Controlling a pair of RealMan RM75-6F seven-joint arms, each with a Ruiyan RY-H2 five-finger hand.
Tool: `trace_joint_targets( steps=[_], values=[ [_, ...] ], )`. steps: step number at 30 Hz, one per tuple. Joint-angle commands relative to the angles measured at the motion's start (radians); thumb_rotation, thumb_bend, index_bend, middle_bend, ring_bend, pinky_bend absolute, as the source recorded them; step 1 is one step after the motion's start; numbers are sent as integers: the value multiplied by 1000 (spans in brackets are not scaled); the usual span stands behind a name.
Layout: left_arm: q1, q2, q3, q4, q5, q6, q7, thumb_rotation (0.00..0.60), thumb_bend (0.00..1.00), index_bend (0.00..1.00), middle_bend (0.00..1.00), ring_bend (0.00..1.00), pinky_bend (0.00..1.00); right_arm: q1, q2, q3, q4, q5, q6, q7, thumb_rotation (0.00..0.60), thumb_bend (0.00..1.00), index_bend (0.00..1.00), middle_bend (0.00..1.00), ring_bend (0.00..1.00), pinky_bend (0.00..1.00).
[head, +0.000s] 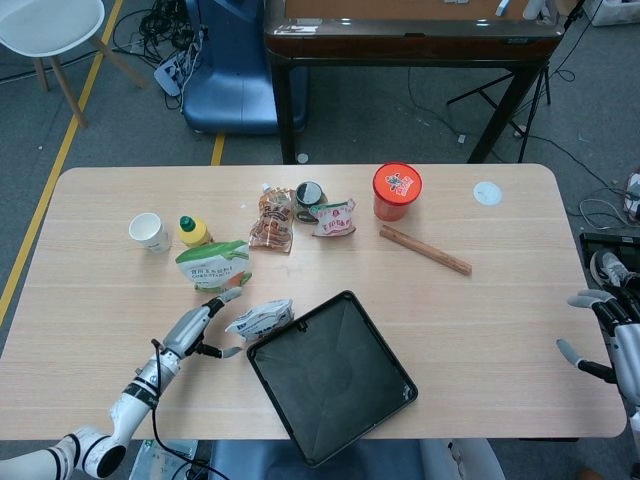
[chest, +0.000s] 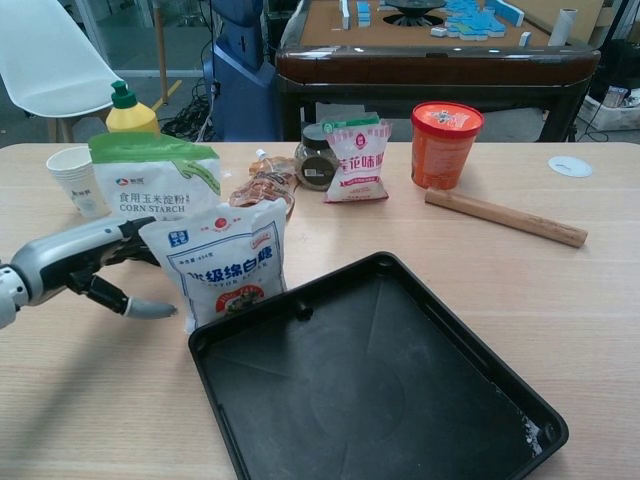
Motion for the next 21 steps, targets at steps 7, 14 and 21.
trace_joint_targets(
  steps=[7,14,21],
  values=[
    [-28,-69,7,70,11,8,-10,600,160,68,104,112,112,-8,5,2,-2,7,4,1,600,192,361,325,195,174],
    [-42,-123,8,125,19,36,-16,600,159,88,105,141,121,-16,5,1,-2,13,7,2,600,192,360,325,195,175],
    [-57,-162,5,175,20,47,-31,600,160,143,127,172,177,-20,6,3,-1,17,8,3,600,191,360,325,195,175]
  ],
)
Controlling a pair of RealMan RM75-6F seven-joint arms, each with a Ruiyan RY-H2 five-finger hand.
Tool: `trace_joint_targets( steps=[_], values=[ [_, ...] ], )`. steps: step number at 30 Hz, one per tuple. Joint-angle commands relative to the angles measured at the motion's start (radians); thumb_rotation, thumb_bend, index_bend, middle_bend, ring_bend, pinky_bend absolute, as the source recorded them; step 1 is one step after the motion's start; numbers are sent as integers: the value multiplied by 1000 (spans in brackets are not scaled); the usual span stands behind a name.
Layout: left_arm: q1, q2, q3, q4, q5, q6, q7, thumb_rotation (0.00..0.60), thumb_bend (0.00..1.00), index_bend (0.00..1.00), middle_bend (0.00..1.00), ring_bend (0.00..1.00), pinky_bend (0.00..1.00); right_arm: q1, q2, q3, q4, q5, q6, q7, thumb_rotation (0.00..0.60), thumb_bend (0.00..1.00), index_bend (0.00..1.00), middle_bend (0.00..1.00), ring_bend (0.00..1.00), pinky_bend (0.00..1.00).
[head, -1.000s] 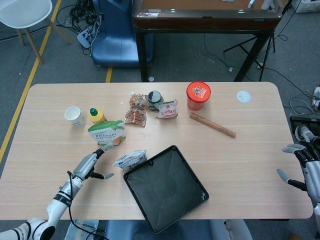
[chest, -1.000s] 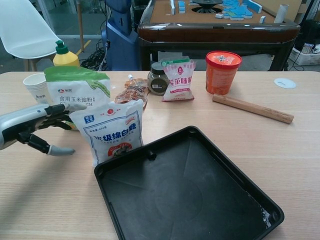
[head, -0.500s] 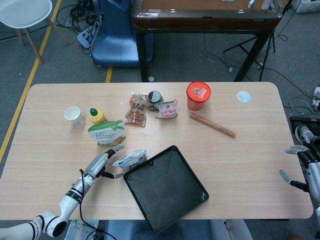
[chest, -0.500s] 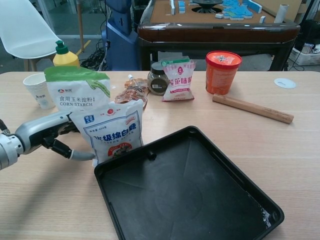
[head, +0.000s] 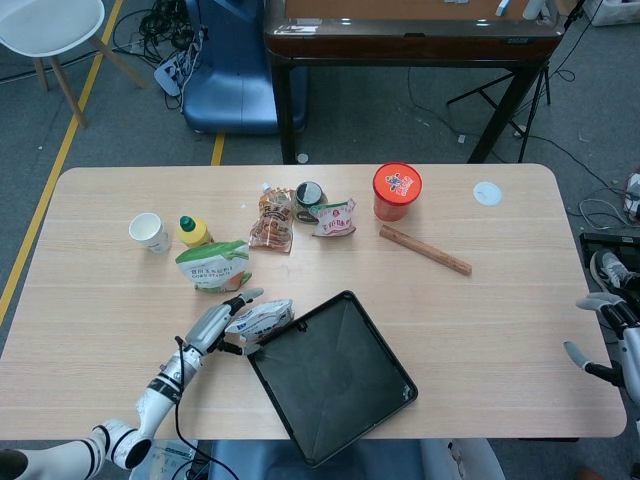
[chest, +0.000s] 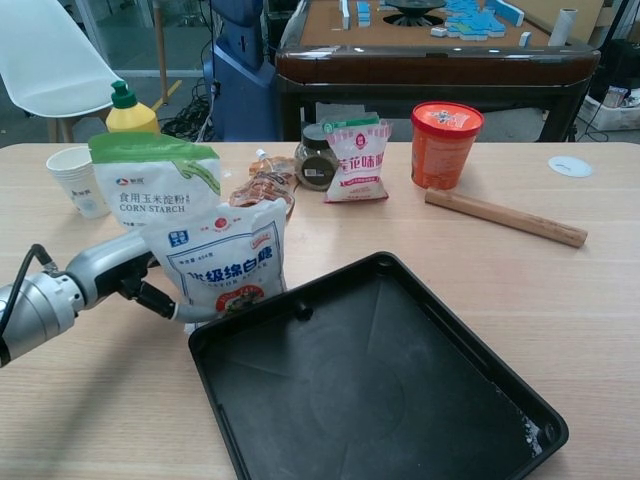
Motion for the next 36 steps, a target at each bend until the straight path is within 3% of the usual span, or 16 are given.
trace_joint_targets(
  steps=[1,7,11,23,31,36],
  values=[
    [-7,-12,2,15,3,4,-10,600,160,152,130,174,185,-1,0,0,1,1,0,0,600,192,360,325,195,175],
    [-15,-51,-5,61,-2,20,-13,600,159,183,171,214,241,-3,0,2,0,5,-1,-1,600,191,360,325,195,175],
    [-25,-77,-13,94,-16,11,-2,600,160,226,213,252,350,-4,0,4,1,7,-1,-1,600,192,360,324,194,175],
    [-50,-112,-17,205,7,54,-6,600,163,437,476,480,631,-4,0,8,-2,4,2,-5,600,192,360,325,183,174],
    [-81,-68,-10,236,89,172,8,600,163,470,529,521,667,-3,-6,9,2,1,1,-4,600,191,361,325,172,175],
    [-107,-13,-4,197,153,255,147,600,162,470,533,521,667,0,-9,11,8,-2,-1,1,600,191,360,325,170,175]
  ],
)
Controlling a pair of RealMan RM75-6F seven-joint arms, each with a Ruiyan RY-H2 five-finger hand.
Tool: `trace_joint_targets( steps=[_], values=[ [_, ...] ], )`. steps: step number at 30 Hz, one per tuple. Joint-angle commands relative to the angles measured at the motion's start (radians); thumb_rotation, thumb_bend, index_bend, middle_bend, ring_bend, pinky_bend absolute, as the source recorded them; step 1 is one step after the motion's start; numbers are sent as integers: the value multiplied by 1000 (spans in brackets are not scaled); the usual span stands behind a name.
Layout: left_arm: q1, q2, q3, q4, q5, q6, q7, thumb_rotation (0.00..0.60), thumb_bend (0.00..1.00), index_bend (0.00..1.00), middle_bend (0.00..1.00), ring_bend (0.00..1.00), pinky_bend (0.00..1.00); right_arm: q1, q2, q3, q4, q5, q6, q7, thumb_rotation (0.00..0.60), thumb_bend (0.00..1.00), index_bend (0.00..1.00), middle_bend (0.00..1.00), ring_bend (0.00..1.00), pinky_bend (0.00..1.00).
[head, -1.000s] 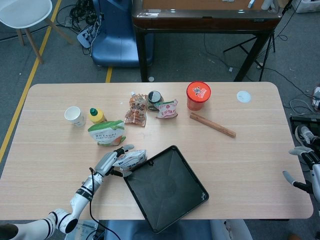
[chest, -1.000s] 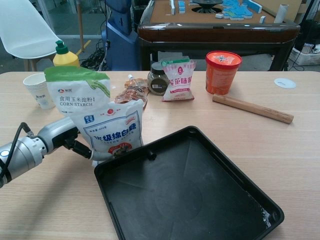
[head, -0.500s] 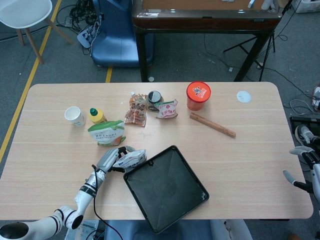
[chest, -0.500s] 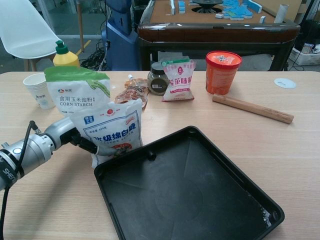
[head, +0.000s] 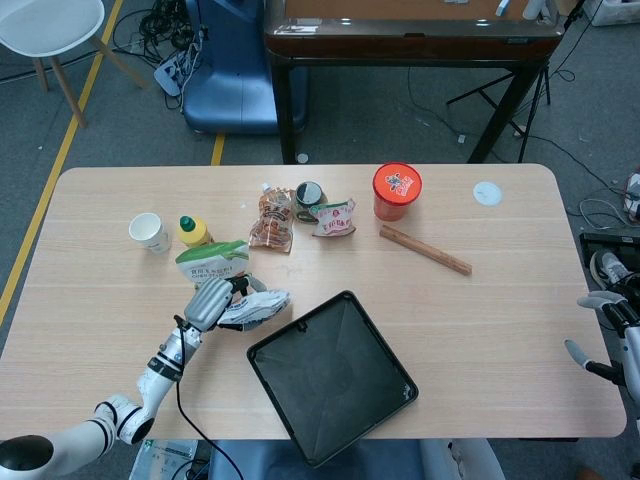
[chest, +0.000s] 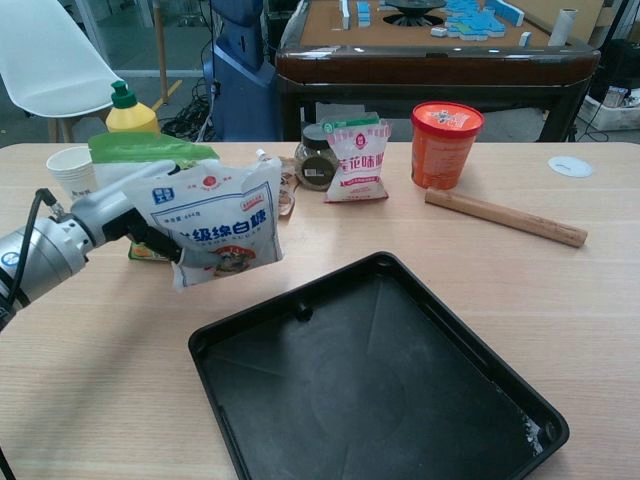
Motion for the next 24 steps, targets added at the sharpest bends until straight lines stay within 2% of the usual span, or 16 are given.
trace_joint_targets(
  steps=[1,7,13,24],
  values=[
    [-22,45,6,-37,53,63,129,600,162,470,535,521,667,1,-2,0,3,-2,-1,3,600,192,360,325,170,174],
    [-28,82,13,-140,87,104,384,600,163,465,543,521,669,1,-10,-2,14,-6,-1,14,600,191,360,325,170,175],
    [-34,101,22,-242,97,88,594,600,163,464,546,522,669,-1,-12,-3,17,-11,4,18,600,192,360,325,170,175],
    [-76,105,50,-298,155,40,850,600,163,475,584,546,678,-12,-16,-8,19,-16,17,22,600,191,360,325,170,175]
  ],
)
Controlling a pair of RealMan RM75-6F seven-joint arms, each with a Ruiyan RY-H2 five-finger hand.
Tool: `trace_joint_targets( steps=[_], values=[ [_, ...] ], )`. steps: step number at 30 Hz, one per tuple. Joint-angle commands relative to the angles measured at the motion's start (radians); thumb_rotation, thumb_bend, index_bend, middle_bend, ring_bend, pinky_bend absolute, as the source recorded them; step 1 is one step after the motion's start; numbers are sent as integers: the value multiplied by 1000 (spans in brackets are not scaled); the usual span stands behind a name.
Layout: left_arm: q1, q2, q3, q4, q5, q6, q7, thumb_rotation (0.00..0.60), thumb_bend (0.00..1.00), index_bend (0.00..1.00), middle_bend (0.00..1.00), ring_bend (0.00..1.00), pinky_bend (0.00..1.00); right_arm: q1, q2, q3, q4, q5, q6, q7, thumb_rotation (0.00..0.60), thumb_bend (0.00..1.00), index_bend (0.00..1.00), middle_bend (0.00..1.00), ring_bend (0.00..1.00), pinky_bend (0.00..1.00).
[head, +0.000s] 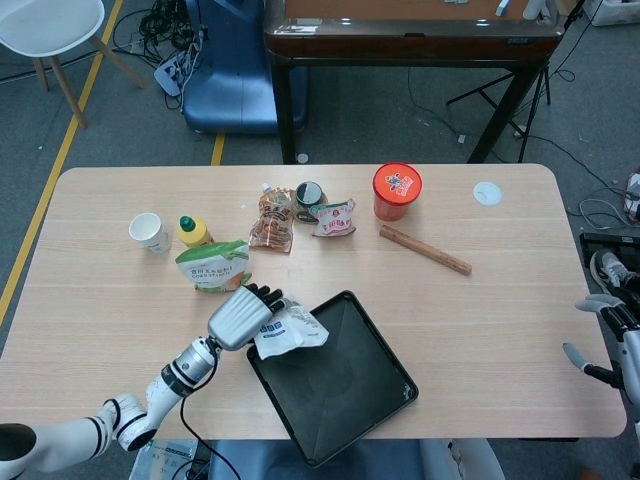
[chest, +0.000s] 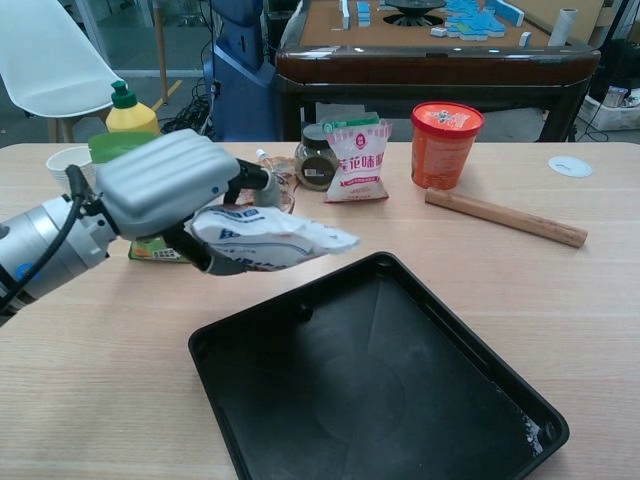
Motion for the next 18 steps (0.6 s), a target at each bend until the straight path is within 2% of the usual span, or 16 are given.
trace_joint_targets(
  steps=[1,5,18],
  values=[
    [-21,5,15,-10,32,-19,84,600,163,475,585,546,679,-1,0,-1,-1,0,1,0,600,192,360,325,170,175],
    [-29,1,21,10,58,-25,212,600,163,471,587,547,690,-5,1,-2,-2,-2,5,0,600,191,360,325,170,175],
    [-8,-18,59,45,110,-17,479,600,177,446,588,552,709,-14,2,-4,-5,2,9,1,600,191,360,325,170,175]
  ],
)
